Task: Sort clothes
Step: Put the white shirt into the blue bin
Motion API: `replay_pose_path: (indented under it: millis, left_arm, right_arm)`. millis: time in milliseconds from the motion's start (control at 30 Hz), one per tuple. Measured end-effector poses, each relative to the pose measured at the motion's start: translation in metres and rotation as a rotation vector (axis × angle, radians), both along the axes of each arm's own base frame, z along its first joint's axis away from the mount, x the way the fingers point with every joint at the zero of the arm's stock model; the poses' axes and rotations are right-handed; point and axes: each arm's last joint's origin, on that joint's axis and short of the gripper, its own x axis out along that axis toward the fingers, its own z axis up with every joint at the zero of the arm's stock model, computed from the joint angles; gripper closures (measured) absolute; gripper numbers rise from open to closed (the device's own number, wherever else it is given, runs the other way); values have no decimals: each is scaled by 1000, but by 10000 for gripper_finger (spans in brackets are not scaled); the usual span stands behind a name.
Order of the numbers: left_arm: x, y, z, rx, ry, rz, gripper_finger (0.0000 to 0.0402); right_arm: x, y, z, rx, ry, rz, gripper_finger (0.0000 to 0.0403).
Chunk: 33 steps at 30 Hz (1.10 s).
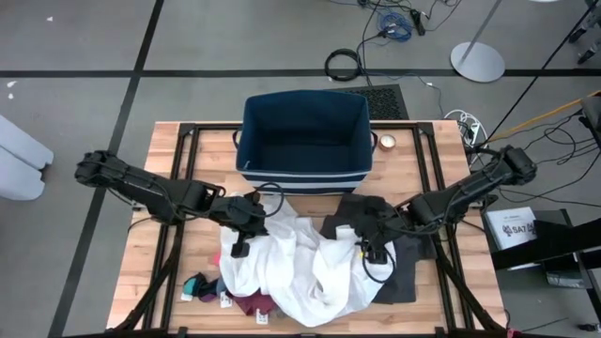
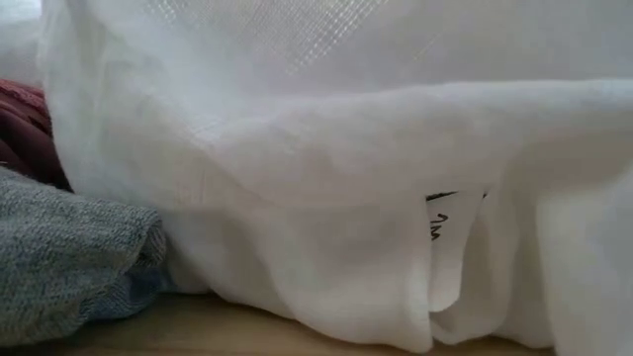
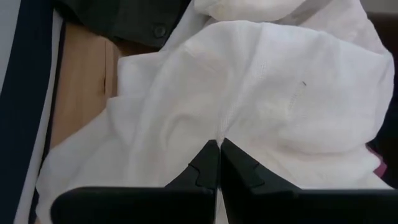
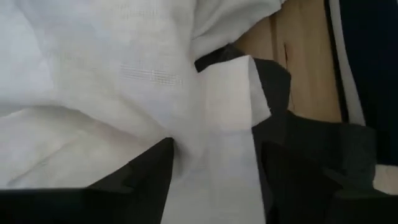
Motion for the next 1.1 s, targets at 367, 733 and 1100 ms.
replay_pose_path:
  millis: [367, 733, 1100]
  left_arm:
    - [1, 2, 0, 12, -7, -6, 386]
    - [0, 2, 0, 39, -8, -20, 386]
    - [0, 3, 0, 73, -18, -52, 386]
  right_arm:
    - [4, -7, -1, 99, 25, -43, 202]
    - [12, 1, 6, 133, -91, -6, 393]
    - [58, -16, 24, 81, -488, 82, 402]
